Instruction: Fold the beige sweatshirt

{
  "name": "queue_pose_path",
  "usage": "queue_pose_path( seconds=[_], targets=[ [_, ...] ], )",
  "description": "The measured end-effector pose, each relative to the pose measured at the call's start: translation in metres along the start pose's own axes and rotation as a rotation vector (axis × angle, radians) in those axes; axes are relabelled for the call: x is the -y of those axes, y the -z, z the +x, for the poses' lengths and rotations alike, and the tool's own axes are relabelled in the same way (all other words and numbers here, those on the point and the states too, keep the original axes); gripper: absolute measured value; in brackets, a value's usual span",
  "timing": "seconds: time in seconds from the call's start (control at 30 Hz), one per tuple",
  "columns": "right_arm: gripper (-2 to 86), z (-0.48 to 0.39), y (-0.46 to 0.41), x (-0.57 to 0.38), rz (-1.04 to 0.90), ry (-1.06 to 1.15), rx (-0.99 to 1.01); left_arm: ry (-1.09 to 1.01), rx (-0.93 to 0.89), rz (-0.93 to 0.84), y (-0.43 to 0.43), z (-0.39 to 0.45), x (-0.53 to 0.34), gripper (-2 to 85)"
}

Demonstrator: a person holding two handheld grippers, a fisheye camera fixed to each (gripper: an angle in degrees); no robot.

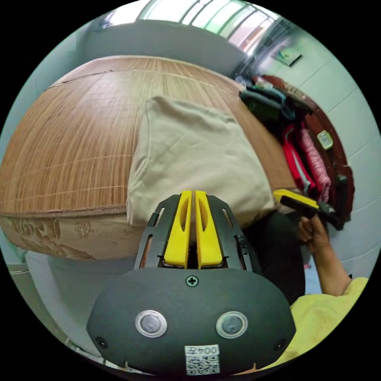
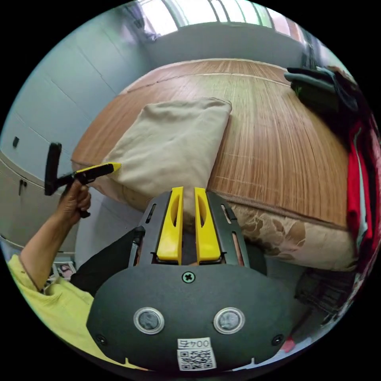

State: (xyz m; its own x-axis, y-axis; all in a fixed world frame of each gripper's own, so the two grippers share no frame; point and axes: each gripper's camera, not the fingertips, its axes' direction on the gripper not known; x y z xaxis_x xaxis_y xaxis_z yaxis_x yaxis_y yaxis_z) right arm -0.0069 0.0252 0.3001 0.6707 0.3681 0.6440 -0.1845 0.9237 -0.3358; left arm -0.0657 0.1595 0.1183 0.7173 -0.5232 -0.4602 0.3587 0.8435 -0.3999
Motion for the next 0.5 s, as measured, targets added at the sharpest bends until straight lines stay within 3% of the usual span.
queue_pose_path(
  seconds=[0.23, 0.3, 0.4, 0.5],
  targets=[
    [4.7, -0.027, -0.013, 0.001, 0.015, 0.131, -0.199, -0.029, 0.054, 0.054, -0.016, 0.009, -0.014, 1.8],
    [4.6, -0.012, -0.006, -0.001, 0.038, 0.079, -0.127, 0.007, -0.001, 0.052, -0.016, -0.005, -0.015, 2.4],
    [4.9, 0.043, 0.014, -0.008, 0.124, -0.115, 0.175, 0.087, -0.174, 0.049, -0.016, -0.039, -0.017, 4.2],
    [11.5, 0.105, 0.014, -0.021, 0.188, -0.305, 0.506, 0.216, -0.475, 0.062, -0.017, -0.079, -0.028, 10.3]
  ],
)
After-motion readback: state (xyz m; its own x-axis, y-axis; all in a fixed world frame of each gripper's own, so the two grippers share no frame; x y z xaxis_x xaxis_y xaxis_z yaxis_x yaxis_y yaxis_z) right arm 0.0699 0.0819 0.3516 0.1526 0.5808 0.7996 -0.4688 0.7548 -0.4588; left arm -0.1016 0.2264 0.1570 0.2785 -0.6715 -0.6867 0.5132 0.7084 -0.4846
